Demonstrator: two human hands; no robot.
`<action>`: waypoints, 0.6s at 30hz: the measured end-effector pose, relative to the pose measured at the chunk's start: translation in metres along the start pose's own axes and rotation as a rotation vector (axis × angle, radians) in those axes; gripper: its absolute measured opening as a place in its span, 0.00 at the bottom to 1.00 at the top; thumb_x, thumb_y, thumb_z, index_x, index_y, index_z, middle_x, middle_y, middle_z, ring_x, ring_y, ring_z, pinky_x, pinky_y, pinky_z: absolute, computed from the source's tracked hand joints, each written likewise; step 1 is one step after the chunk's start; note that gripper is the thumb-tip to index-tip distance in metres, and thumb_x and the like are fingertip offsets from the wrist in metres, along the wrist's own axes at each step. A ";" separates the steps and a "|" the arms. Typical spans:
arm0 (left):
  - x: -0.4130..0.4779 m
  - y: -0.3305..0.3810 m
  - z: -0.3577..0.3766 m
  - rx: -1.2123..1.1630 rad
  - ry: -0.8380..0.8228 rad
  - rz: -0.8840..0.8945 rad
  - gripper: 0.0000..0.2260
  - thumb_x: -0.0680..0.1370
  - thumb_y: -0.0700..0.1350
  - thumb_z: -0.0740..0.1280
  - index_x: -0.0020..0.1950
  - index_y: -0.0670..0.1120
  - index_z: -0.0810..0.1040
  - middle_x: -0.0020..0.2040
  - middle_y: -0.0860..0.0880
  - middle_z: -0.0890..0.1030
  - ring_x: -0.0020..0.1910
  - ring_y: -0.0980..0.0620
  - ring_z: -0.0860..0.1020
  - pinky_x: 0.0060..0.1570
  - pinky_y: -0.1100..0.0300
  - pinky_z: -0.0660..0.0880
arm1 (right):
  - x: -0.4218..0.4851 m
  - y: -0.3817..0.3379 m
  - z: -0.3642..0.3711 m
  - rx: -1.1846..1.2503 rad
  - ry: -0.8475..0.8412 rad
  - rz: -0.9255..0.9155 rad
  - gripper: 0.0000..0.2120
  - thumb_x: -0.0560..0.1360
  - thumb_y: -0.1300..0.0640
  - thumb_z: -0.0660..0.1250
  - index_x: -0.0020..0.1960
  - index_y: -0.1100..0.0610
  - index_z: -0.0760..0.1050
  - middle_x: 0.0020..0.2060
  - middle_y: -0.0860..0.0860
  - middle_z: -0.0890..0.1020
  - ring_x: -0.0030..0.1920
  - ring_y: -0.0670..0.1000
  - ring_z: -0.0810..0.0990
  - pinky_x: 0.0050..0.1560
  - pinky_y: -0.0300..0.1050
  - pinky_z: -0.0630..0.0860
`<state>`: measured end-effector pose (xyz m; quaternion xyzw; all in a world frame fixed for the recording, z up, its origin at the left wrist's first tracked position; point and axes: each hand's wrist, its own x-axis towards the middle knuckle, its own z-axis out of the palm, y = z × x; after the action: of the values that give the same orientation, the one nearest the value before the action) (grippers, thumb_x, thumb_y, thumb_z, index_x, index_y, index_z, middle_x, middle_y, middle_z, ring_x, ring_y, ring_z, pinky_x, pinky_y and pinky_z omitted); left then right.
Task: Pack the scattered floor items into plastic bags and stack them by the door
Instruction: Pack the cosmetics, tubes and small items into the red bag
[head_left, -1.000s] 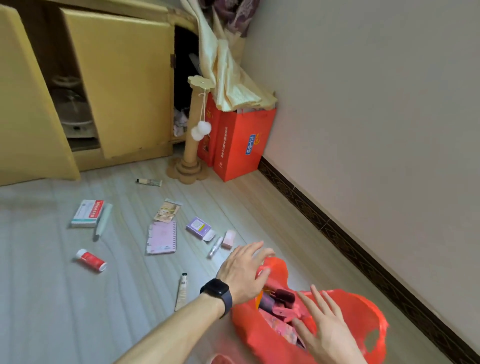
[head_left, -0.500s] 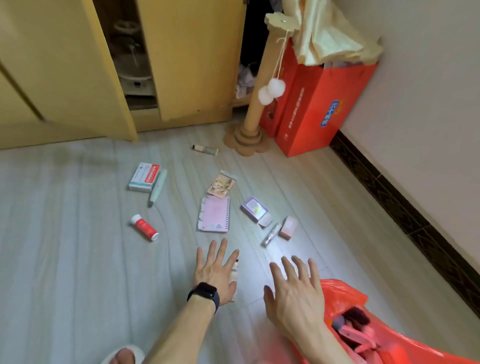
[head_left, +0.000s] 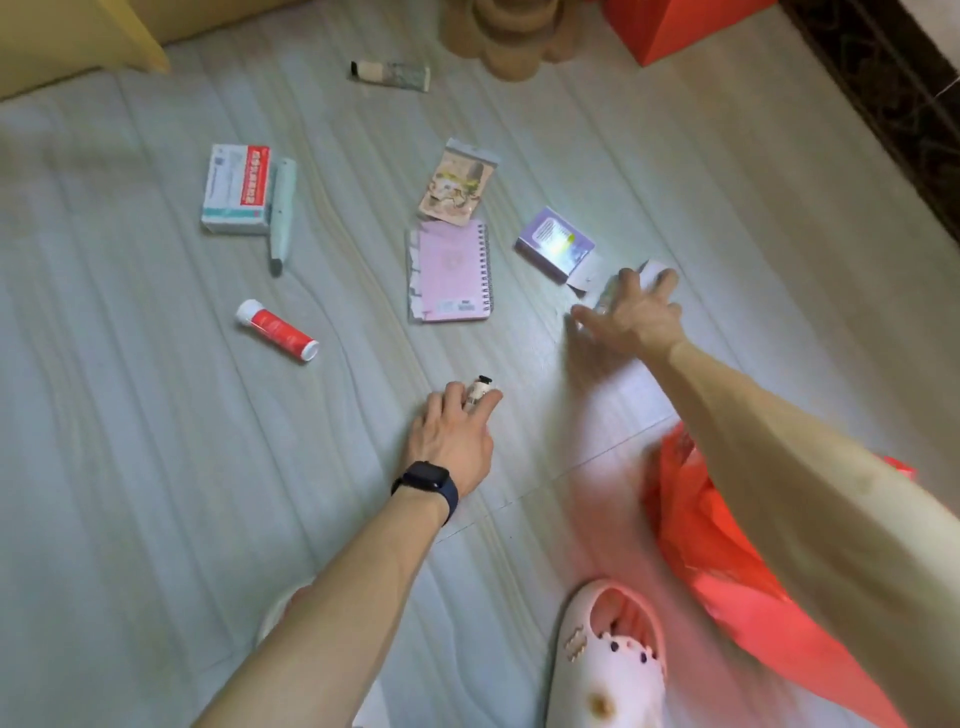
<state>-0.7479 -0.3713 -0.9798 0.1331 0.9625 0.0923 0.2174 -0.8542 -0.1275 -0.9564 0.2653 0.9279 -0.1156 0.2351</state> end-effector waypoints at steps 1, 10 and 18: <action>-0.002 -0.006 -0.001 -0.057 -0.011 -0.040 0.22 0.77 0.41 0.60 0.69 0.58 0.66 0.59 0.48 0.66 0.54 0.45 0.68 0.47 0.53 0.72 | -0.005 -0.004 0.011 -0.114 0.027 -0.088 0.28 0.78 0.40 0.60 0.72 0.53 0.61 0.70 0.59 0.59 0.65 0.70 0.64 0.50 0.54 0.69; -0.028 -0.037 -0.031 -0.178 -0.268 -0.171 0.23 0.75 0.35 0.55 0.67 0.55 0.65 0.58 0.46 0.64 0.49 0.46 0.73 0.49 0.52 0.76 | -0.052 0.014 0.021 0.087 -0.044 0.000 0.26 0.81 0.52 0.52 0.78 0.54 0.52 0.66 0.64 0.63 0.57 0.68 0.70 0.54 0.48 0.75; -0.049 -0.045 -0.080 -0.183 -0.203 -0.125 0.21 0.78 0.39 0.55 0.69 0.56 0.65 0.58 0.46 0.66 0.45 0.47 0.73 0.44 0.52 0.76 | -0.093 0.034 0.042 0.190 -0.118 -0.049 0.28 0.74 0.32 0.60 0.66 0.48 0.68 0.54 0.62 0.70 0.52 0.64 0.76 0.51 0.50 0.76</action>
<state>-0.7507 -0.4381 -0.9005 0.0612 0.9295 0.1522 0.3303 -0.7501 -0.1541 -0.9495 0.2566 0.9035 -0.2243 0.2600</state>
